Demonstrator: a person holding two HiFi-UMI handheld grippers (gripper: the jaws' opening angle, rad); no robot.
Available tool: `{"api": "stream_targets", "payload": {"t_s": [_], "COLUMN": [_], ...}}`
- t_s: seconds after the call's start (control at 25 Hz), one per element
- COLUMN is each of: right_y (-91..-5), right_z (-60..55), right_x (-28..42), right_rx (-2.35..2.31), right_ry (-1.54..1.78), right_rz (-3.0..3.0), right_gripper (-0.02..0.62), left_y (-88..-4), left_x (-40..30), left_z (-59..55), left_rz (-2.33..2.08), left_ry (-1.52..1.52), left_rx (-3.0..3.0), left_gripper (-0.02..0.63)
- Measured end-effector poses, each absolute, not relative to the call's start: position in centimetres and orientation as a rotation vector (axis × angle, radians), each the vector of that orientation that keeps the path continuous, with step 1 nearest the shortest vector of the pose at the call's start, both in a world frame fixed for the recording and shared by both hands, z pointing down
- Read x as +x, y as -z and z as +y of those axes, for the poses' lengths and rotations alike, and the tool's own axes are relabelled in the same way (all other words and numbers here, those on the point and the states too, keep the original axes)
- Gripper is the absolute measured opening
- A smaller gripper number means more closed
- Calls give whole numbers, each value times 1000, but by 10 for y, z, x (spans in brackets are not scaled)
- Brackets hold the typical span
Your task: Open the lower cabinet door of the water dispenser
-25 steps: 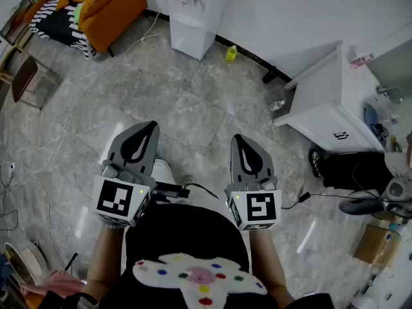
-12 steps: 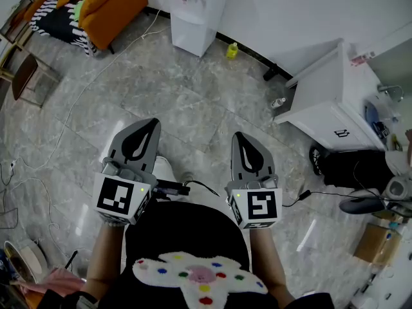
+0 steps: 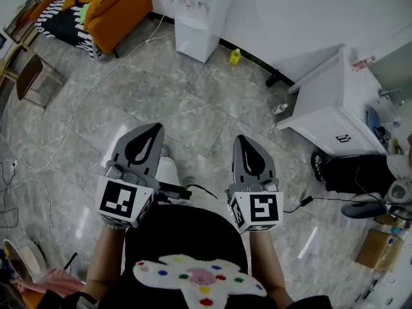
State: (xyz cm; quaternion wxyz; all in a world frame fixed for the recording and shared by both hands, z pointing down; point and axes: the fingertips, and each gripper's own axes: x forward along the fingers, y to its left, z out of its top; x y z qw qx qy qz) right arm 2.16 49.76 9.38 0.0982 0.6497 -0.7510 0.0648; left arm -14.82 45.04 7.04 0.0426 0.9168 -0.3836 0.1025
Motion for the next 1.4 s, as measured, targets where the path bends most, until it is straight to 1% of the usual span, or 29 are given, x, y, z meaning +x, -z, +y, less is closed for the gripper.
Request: {"api": "stream_targets", "payload": {"t_s": [0.28, 0.56, 0.76, 1.04, 1.28, 1.32, 1.36, 1.4], "right_y": [-103, -106, -102, -110, -99, -99, -99, -98], "right_z": [502, 483, 453, 400, 349, 342, 334, 326], "right_x": [23, 24, 25, 32, 29, 28, 27, 27], "right_rx": [1919, 1933, 1916, 1926, 1930, 1932, 1930, 1929], "right_ry": [-229, -224, -171, -232, -232, -242, -246, -250], "right_rz": [-2191, -2152, -2113, -2098, -2114, -2123, -2132, -2138], "right_gripper": [3, 3, 3, 3, 3, 3, 44, 84], "left_y": [-72, -86, -91, -91, -85, -86, -87, -87], "left_x": [-138, -132, -126, -112, -116, -116, -116, -116], "left_z": [449, 425, 393, 335, 283, 276, 269, 262], "left_rz": [-1110, -1047, -997, -959, -992, -985, -977, -968], "left_ry": [-324, -333, -329, -331, -310, -314, -319, -322], "left_rx": [2829, 2826, 2823, 2842, 2797, 2792, 2790, 2788], "left_gripper": [12, 12, 12, 12, 14, 39, 81, 106]}}
